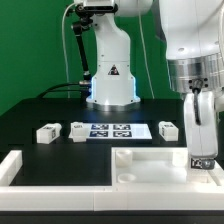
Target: Assemble square table
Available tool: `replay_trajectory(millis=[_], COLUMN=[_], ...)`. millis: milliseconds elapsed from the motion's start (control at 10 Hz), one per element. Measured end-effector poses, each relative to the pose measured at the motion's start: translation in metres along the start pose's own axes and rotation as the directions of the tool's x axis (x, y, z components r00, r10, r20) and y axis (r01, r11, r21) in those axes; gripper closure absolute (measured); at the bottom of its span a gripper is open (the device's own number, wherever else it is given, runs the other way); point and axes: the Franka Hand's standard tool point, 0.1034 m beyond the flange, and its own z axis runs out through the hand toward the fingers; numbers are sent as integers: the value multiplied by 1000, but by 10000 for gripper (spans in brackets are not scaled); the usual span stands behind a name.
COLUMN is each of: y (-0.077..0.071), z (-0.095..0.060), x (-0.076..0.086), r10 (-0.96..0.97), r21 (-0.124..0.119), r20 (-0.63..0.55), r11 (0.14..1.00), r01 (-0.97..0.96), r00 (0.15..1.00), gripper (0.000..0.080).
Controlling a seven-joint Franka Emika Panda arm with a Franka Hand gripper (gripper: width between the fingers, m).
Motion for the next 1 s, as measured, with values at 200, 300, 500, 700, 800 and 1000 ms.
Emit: replay_trajectory(millis=[200, 300, 500, 700, 800, 1000], y=[0, 5, 22, 22, 22, 23], z=[0, -8, -35, -29, -29, -28], x=[0, 1, 2, 3, 3, 3], r10=[-2, -29, -45, -45, -45, -47], r21=[1, 12, 14, 10, 10, 9], r20=[0, 4, 18, 13, 13, 13], r11=[1000, 1000, 999, 999, 999, 999], r01=[2, 29, 45, 45, 45, 47], r00=[1000, 1000, 999, 999, 999, 999], gripper=[203, 159, 152, 151, 151, 151])
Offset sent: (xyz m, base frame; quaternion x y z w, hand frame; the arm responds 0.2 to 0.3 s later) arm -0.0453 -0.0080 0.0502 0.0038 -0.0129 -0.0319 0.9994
